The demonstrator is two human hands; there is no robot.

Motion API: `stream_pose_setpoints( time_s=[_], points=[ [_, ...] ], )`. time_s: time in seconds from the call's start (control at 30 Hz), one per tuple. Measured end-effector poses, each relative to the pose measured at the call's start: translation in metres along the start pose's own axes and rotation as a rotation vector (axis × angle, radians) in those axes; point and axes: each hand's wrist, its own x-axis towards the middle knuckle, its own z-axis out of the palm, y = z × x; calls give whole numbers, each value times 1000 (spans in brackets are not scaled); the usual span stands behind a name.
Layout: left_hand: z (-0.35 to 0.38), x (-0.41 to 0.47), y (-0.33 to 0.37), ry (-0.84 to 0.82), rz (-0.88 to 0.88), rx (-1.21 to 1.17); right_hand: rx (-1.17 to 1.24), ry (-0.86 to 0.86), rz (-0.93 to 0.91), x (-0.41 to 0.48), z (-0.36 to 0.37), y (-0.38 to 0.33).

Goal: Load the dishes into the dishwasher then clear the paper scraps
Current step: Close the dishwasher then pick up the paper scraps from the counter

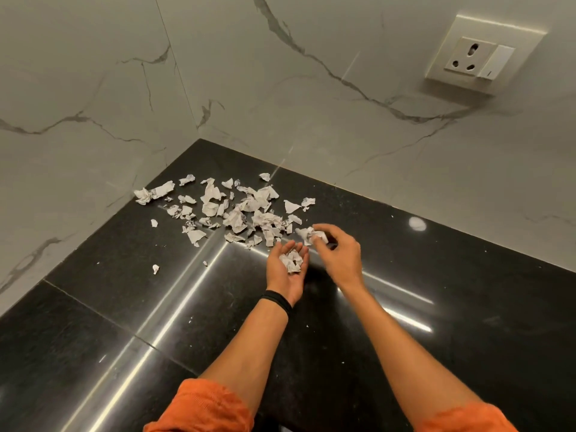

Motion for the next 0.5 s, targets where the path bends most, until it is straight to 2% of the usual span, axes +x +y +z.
stream_pose_setpoints(
  time_s=[0.13,0.23,0.33,0.4,0.5],
  points=[
    [2,-1,-1,-23,-43,-33,-277,-207,-163,-25,29,-4],
    [0,-1,7,-31,-76,-109,-145,-187,-100,-24,33,-3],
    [-3,6,14,-21,-54,-199,-70,-70,-43,-2,31,3],
    [-4,12,17,7,-31,-223,-191,-79,1,16,28,18],
    [-7,15,20,35,-18,-229,-402,-206,-44,30,30,48]
  ],
)
